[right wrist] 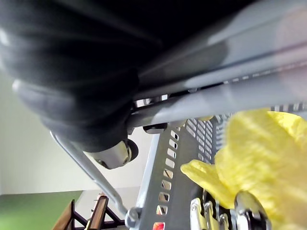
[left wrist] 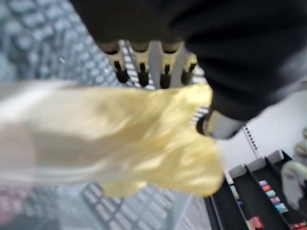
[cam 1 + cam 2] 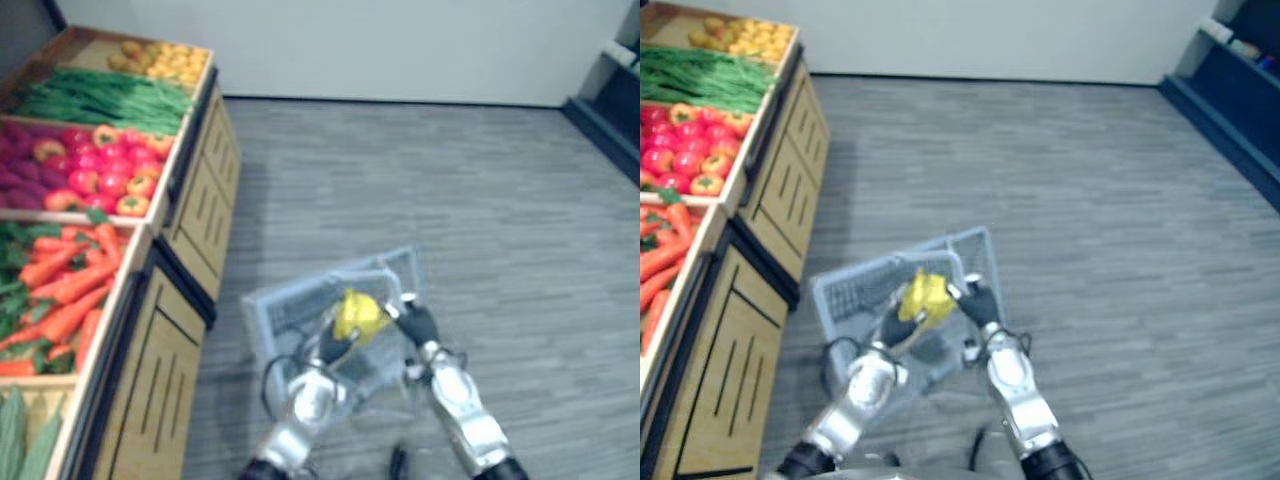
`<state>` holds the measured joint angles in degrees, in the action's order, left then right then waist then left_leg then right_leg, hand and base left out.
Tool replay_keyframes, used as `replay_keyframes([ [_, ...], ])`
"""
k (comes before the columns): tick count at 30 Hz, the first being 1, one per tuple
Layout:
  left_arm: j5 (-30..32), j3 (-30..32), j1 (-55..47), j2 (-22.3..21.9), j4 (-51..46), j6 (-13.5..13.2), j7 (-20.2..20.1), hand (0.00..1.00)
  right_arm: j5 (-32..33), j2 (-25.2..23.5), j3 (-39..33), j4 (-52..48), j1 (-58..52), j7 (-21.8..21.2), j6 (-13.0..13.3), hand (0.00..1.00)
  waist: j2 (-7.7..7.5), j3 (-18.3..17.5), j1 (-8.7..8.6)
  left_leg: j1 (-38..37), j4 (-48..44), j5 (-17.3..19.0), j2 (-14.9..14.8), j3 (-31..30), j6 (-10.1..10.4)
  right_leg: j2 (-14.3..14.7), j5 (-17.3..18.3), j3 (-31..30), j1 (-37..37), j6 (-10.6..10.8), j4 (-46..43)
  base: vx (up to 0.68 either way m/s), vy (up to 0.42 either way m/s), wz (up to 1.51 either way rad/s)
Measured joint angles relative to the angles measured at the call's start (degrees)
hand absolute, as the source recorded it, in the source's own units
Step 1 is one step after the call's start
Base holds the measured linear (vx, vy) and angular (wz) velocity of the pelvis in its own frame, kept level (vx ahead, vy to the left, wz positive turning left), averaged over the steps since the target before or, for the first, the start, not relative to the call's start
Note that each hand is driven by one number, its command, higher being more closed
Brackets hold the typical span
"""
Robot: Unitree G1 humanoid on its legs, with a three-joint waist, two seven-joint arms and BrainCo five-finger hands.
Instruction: Pick vegetable in the basket
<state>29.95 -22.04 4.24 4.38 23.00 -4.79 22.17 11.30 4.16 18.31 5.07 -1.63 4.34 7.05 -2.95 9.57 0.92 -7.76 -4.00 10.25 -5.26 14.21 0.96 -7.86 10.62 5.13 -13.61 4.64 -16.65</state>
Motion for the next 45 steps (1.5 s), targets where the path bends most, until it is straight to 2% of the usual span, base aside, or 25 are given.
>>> replay_keyframes([
  [1, 0.4, 0.0, 0.3, 0.2, 0.3, 0.0, 0.4, 0.00, 1.2, -0.3, 0.1, 0.0, -2.4, -0.5, 0.0, 1.00, -0.57, -0.3, -0.42, -1.6, -0.3, 1.6, -0.7, -1.1, 2.5, 0.7, -4.6, -2.1, 0.3, 0.0, 5.3, 0.40, -0.287, 0.57],
  [3, 0.7, 0.3, -0.7, 0.3, 0.5, 0.0, 0.4, 0.00, 2.2, -0.5, -0.1, 0.3, -5.4, -0.9, 0.0, 1.00, -1.17, -1.0, -1.04, -3.1, -2.0, 4.3, -1.2, -2.8, 4.6, 0.5, -11.4, -3.3, 0.5, 1.7, 3.0, 0.41, -0.317, 0.52],
  [4, 1.9, 1.1, -2.9, -0.7, 0.4, 0.2, 0.4, 0.00, 2.2, 0.9, -0.5, 1.7, -6.8, -1.3, -0.1, 1.00, 1.99, -2.2, -1.16, -2.3, -6.0, 6.0, -4.4, -3.8, 5.8, 2.8, -7.4, -1.6, 1.1, 0.8, 0.5, 0.46, -0.346, 0.35],
  [6, 2.6, 2.3, -4.5, -3.9, 0.1, -0.1, -0.2, 0.00, 1.9, 2.0, -2.4, 4.0, -6.5, -2.2, -0.6, 1.00, 3.34, -2.2, -1.13, 9.0, -28.3, 5.0, -9.5, -4.0, 4.1, 4.3, -5.6, 1.8, 4.2, -0.8, 2.7, 0.46, -0.368, 0.48],
  [9, 2.1, 3.5, -7.3, -6.5, -5.0, -1.2, -2.2, 0.00, -1.0, 2.4, -9.1, 9.3, -6.3, -2.2, -1.0, 1.00, 3.84, -1.6, -0.19, 16.7, -40.3, 5.6, -13.1, 3.3, 3.9, 3.8, -5.2, 9.7, 14.4, -2.6, 7.6, 0.44, -0.264, 1.01],
  [11, 2.2, 2.9, -8.9, -6.5, -9.6, -2.9, -2.6, 0.00, -4.6, 2.1, -11.2, 10.1, -5.6, -1.8, -1.0, 1.00, 3.15, -1.5, 0.18, 18.7, -35.8, 3.8, -12.2, 11.4, 2.4, 2.5, -4.3, 15.1, 18.0, -1.8, 10.0, 0.35, -0.173, 1.14],
  [12, 2.1, 3.6, -9.0, -6.6, -13.1, -3.5, -2.3, 0.00, -5.5, 1.9, -16.1, 12.0, -5.6, -0.9, -1.0, 1.00, 3.96, -2.0, 0.59, 19.4, -30.7, 0.3, -12.1, 20.1, 0.2, 2.0, -3.6, 19.7, 20.1, -0.9, 10.9, 0.31, -0.110, 1.95],
  [13, 1.7, 6.2, -9.0, -6.7, -15.7, -3.6, -1.9, 0.00, -7.0, 3.3, -23.8, 15.1, -6.5, 0.8, -1.4, 1.00, 5.38, -3.0, 0.73, 19.3, -25.2, -3.9, -11.4, 32.2, -5.6, 1.7, -1.9, 26.2, 22.9, 0.6, 10.8, 0.30, -0.078, 2.29],
  [14, 1.6, 7.7, -8.7, -6.5, -16.4, -3.6, -1.5, 0.00, -6.9, 4.2, -27.1, 16.9, -7.2, 1.9, -1.5, 1.00, 5.48, -3.3, 0.43, 18.1, -23.6, -3.3, -10.4, 37.2, -8.7, 1.4, -0.9, 29.5, 24.5, 1.5, 10.4, 0.34, -0.039, 2.60],
  [16, -0.8, 11.8, -8.4, -5.7, -18.6, -3.7, -0.2, 0.00, -6.6, 6.4, -36.6, 23.6, -8.0, 6.0, -2.0, 1.00, 6.34, -4.2, -1.25, 16.4, -15.5, -0.5, -3.7, 37.2, -10.8, -0.2, 1.7, 39.0, 27.0, 3.5, 4.4, 0.38, 0.023, 2.92],
  [18, -3.1, 14.0, -9.3, -3.8, -18.5, -3.7, -0.4, 0.00, -6.3, 7.4, -42.4, 28.3, -7.9, 8.6, -3.5, 1.00, 6.15, -4.6, -2.53, 14.6, -7.3, 0.0, 2.0, 29.9, -12.5, -5.0, 3.1, 42.5, 25.3, 2.8, -10.9, 0.31, 0.047, 2.58],
  [19, -4.3, 14.6, -10.2, -1.7, -18.6, -3.7, -0.8, 0.00, -6.2, 7.0, -44.6, 30.8, -7.8, 9.5, -3.8, 1.00, 5.33, -4.8, -2.71, 12.8, -3.9, -1.2, 5.2, 25.2, -12.6, -9.8, 2.0, 40.2, 22.2, 0.1, -23.4, 0.32, -0.049, 1.98],
  [20, -4.9, 16.2, -11.2, -0.7, -18.7, -3.6, -0.8, 0.00, -6.1, 7.0, -45.7, 33.9, -7.4, 9.5, -3.9, 1.00, 3.97, -4.5, -2.48, 11.5, -2.9, -1.4, 6.7, 21.4, -12.1, -11.2, 3.9, 33.6, 18.2, -2.5, -31.4, 0.31, -0.092, 1.80],
  [22, -5.1, 17.6, -12.1, 0.0, -18.6, -3.3, -0.9, 0.00, -5.9, 6.3, -47.2, 37.7, -6.9, 9.5, -3.9, 1.00, 3.74, -4.6, -2.56, 10.4, -2.8, -1.5, 6.6, 15.0, -11.0, -7.8, 5.8, 22.2, 11.9, -3.0, -33.0, 0.35, -0.168, 1.79],
  [25, -6.5, 18.3, -12.2, 0.9, -18.3, -3.5, -0.8, 0.00, -4.2, 5.9, -47.9, 41.0, -9.1, 9.7, -3.1, 1.00, 4.15, -4.5, -4.06, 8.4, -1.4, -2.7, 6.3, 4.1, -8.4, -3.2, 6.6, 10.0, 5.0, -2.7, -22.4, 0.36, -0.173, 1.89],
  [28, -7.4, 17.8, -9.6, 2.5, -14.7, -3.5, -0.8, 0.00, -1.5, 4.6, -50.4, 41.1, -11.6, 9.6, -2.5, 1.00, 4.35, -4.4, -4.14, 6.3, -1.0, -1.9, 5.0, -4.4, -5.5, -1.3, 4.2, -0.4, 1.9, 0.3, -5.9, 0.31, -0.255, 1.40],
  [32, -7.3, 19.4, -8.5, 3.5, -13.3, -3.4, 0.0, 0.00, 0.5, -0.1, -50.9, 40.8, -14.3, 9.1, -1.8, 1.00, 3.10, -4.4, -4.02, 1.7, -3.7, 3.2, 1.2, -6.8, 0.2, -1.6, -0.1, -2.5, 0.9, 0.8, 2.6, 0.38, -0.436, 0.82],
  [33, -7.1, 20.3, -7.8, 4.0, -13.0, -3.4, 0.1, 0.00, 0.9, -1.5, -50.3, 40.8, -15.6, 9.0, -1.6, 1.00, 0.55, -5.0, -3.99, 0.4, -5.3, 5.1, -0.2, -5.2, 2.7, -2.8, -3.9, -2.2, 1.1, 1.6, 0.7, 0.45, -0.563, 0.69],
  [35, -6.5, 20.0, -7.9, 2.8, -12.8, -3.4, 0.0, 0.00, 1.8, -1.3, -50.1, 40.9, -17.4, 9.0, -1.8, 1.00, 2.73, -5.4, -3.99, -1.4, -6.6, 6.1, -4.7, -4.7, 4.5, -0.2, -4.9, 0.6, 1.8, 1.0, -3.3, 0.46, -0.522, 0.56],
  [36, -6.2, 20.0, -7.4, 1.5, -12.8, -3.4, -0.1, 0.00, 2.3, -0.9, -50.0, 40.9, -18.0, 9.0, -1.9, 1.00, 4.50, -5.3, -4.19, 0.3, -11.2, 5.1, -7.7, -3.1, 3.8, 1.1, -3.3, 2.4, 3.1, -0.3, -3.1, 0.40, -0.412, 0.58],
  [37, -6.1, 20.3, -6.0, 0.7, -12.8, -3.4, 0.0, 0.00, 2.3, -0.9, -49.8, 40.9, -18.5, 9.0, -1.9, 1.00, 4.72, -4.9, -4.87, 3.8, -17.8, 2.6, -9.8, -1.3, 2.6, 1.5, -2.8, 4.4, 5.2, -0.9, -1.9, 0.46, -0.490, 0.75],
  [40, -6.2, 20.5, -3.2, 0.2, -12.8, -3.3, 0.2, 0.00, 2.3, -1.2, -49.4, 41.1, -18.7, 8.9, -1.7, 1.00, 3.62, -4.4, -5.27, 6.8, -25.8, 3.0, -13.3, 6.7, 3.9, 1.7, -3.1, 7.2, 10.8, -2.3, 1.9, 0.32, -0.331, 0.35],
  [42, -6.2, 20.3, -0.8, 0.2, -12.8, -3.4, 0.5, 0.00, 2.3, -0.7, -49.4, 41.4, -18.1, 8.7, -1.5, 1.00, 3.12, -4.5, -5.27, 6.6, -20.2, 2.6, -12.8, 11.6, 3.6, 1.7, -3.3, 7.3, 12.4, -2.6, 3.8, 0.24, -0.166, -0.04],
  [44, -6.0, 20.0, 2.6, 0.2, -12.3, -3.4, 0.8, 0.00, 2.0, -0.1, -50.0, 42.8, -17.3, 8.2, -1.4, 1.00, 3.41, -4.5, -5.49, 6.5, -9.5, -3.6, -11.2, 14.7, 3.2, 2.1, -3.3, 7.2, 12.6, -2.7, 4.5, 0.23, -0.013, -0.11],
  [45, -4.7, 19.7, 3.9, 0.2, -11.8, -3.3, 0.9, 0.00, 1.8, -0.1, -50.5, 42.8, -17.3, 7.6, -1.3, 1.00, 4.10, -4.3, -5.56, 6.0, -5.1, -10.5, -10.8, 16.6, 3.9, 3.0, -3.3, 7.0, 12.6, -2.6, 4.5, 0.17, 0.063, -0.19],
])
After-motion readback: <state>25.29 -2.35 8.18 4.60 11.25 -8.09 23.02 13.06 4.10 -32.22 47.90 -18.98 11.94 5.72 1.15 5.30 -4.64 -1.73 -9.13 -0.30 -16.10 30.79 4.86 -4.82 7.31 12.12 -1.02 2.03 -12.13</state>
